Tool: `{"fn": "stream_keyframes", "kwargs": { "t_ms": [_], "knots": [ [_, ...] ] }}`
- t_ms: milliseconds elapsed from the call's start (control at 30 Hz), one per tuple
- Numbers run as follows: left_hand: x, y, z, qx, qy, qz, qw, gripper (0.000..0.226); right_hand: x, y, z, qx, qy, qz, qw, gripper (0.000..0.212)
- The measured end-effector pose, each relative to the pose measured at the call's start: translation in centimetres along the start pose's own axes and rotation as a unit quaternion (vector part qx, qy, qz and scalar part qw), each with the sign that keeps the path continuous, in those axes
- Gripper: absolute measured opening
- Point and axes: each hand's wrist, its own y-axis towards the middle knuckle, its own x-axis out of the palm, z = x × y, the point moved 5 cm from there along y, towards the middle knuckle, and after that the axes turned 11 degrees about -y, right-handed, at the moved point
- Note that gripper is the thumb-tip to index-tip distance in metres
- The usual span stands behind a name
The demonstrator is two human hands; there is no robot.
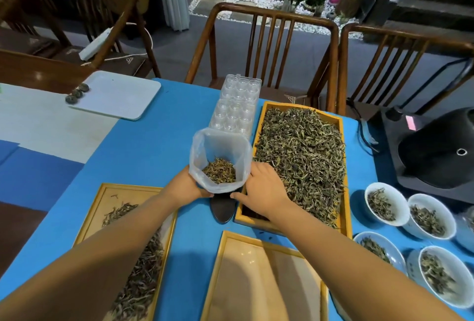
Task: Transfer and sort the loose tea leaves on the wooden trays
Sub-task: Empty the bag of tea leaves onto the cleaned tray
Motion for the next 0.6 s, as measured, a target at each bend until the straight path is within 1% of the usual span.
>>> {"fn": "stream_keyframes", "kwargs": {
  "t_ms": [67,167,300,400,500,600],
  "knots": [
    [0.2,0.3,-0.5,-0.017,0.000,-0.004,1.000,0.048,0.2,0.1,-0.2,-0.001,-0.004,-0.007,1.000,0.065],
    [0.4,0.4,-1.3,-0.043,0.015,-0.003,0.999,0.033,0.3,0.1,-0.3,0.013,0.020,-0.003,1.000,0.055],
    [0.4,0.2,-1.5,-0.053,0.001,0.029,0.998,0.017,0.3,0.1,-0.4,0.034,0.049,0.002,0.998,0.042],
    [0.3,-0.2,-1.2,-0.043,-0.006,0.051,0.998,0.023,0.3,0.1,-0.5,0.048,0.052,0.014,0.997,0.035],
    [0.1,-0.8,-1.2,-0.041,-0.021,0.067,0.997,0.017,0.1,-0.2,-0.8,0.054,0.050,0.037,0.997,0.027],
    [-0.2,-1.6,-0.5,-0.031,-0.031,0.069,0.997,0.024,-0.5,-0.6,-1.1,0.054,0.042,0.056,0.996,0.024]
  ]
}}
